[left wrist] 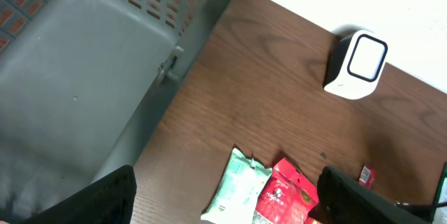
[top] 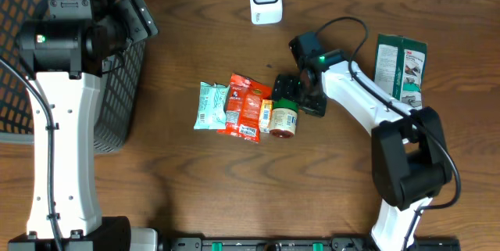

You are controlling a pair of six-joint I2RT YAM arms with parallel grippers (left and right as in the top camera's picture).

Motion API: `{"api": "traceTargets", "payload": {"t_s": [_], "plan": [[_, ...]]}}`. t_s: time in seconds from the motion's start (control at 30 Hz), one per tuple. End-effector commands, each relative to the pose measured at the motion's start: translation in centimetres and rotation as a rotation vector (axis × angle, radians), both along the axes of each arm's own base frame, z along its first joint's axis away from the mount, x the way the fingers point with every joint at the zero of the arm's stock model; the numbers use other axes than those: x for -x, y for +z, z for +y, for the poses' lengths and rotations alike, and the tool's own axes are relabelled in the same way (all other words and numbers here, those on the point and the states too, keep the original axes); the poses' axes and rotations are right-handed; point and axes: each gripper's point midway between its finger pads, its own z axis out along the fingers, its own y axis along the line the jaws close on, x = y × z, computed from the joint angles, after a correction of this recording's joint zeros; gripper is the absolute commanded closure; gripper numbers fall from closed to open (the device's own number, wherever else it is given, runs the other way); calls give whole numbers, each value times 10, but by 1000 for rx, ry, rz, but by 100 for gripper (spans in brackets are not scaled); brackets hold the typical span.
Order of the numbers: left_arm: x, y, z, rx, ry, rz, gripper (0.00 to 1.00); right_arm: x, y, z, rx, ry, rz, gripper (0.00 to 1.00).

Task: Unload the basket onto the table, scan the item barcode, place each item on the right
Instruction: 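Move the right gripper down onto the green-lid jar and grasp it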

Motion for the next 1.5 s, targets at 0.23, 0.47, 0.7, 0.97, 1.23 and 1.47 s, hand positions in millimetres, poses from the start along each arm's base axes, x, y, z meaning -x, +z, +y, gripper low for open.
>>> {"api": "traceTargets", "payload": {"t_s": [0.23, 0.47, 0.7, 0.97, 1.23, 1.47], "plan": [[0, 2, 1, -6, 0, -4, 17, 4, -8, 7, -33, -5, 34, 20], [0, 2, 1, -6, 0, -4, 17, 2, -8, 8, -33, -5, 23, 25], [0, 2, 1, -6, 0, -4, 17, 4, -8, 8, -31, -4, 29, 35], [0, 2, 1, -6, 0, -4, 17, 1, -3, 8, -35, 40, 2, 40], [0, 2, 1, -6, 0, -4, 17, -3, 30, 10, -55, 123, -94, 39], [0, 2, 1, -6, 0, -4, 17, 1, 30, 8, -37, 201, -100, 44]]}}
